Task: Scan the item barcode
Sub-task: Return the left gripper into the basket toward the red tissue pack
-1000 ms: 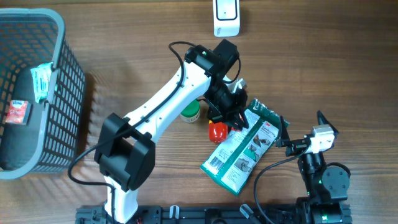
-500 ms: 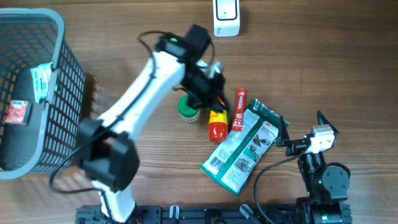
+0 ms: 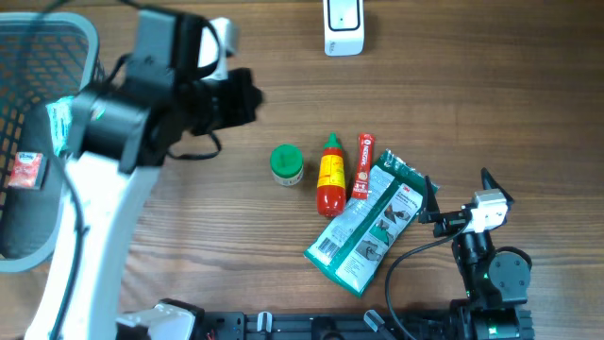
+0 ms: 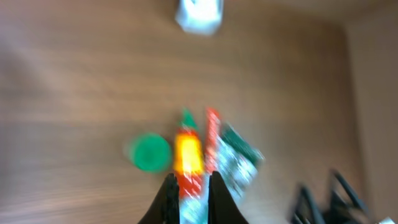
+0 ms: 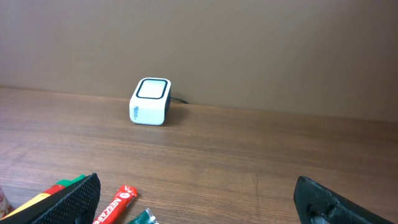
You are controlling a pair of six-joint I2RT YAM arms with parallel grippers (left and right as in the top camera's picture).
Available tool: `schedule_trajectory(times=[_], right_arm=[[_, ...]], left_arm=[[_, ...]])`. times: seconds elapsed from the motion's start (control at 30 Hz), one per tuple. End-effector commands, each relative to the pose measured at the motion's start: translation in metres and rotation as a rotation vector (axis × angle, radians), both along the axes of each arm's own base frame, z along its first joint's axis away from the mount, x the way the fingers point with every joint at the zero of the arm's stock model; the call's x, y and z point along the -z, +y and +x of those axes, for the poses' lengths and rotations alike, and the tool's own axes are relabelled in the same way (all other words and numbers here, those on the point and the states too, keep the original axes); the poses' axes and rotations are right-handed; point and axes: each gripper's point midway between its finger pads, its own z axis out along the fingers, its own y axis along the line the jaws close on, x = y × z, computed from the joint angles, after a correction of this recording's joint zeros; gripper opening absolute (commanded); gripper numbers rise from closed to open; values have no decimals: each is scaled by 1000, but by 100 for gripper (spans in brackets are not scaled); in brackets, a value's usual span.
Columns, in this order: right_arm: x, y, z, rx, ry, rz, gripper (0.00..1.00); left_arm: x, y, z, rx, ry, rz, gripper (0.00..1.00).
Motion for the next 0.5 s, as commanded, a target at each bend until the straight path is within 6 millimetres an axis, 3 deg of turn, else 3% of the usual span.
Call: schedule_trajectory(times=[0.0,0.03,0.07,0.13,0.23,0.33,0.47], right_arm=[[0,-1,0,9,-3,-9,100],[0,-1,0,9,-3,-8,100],[0,-1,0,9,-3,-9,100],[0,-1,0,9,-3,-9,100],[0,-1,0,9,-3,-9,100],[0,-1,0,9,-3,-9,100],[0,-1,0,9,-3,-9,100]], left_arm=[[-44,72,9,-271,-227,187,17],[-54,84,8,-315,-265,196,34],[-64,97,7,-366,-302,207,33],[-78,122,4,-489,-342,193,20],[-83,154,-1,-629,-348,176,13],[-77,185,-3,-738,-314,178,12],[-57,205,-2,-804,-225,146,4]])
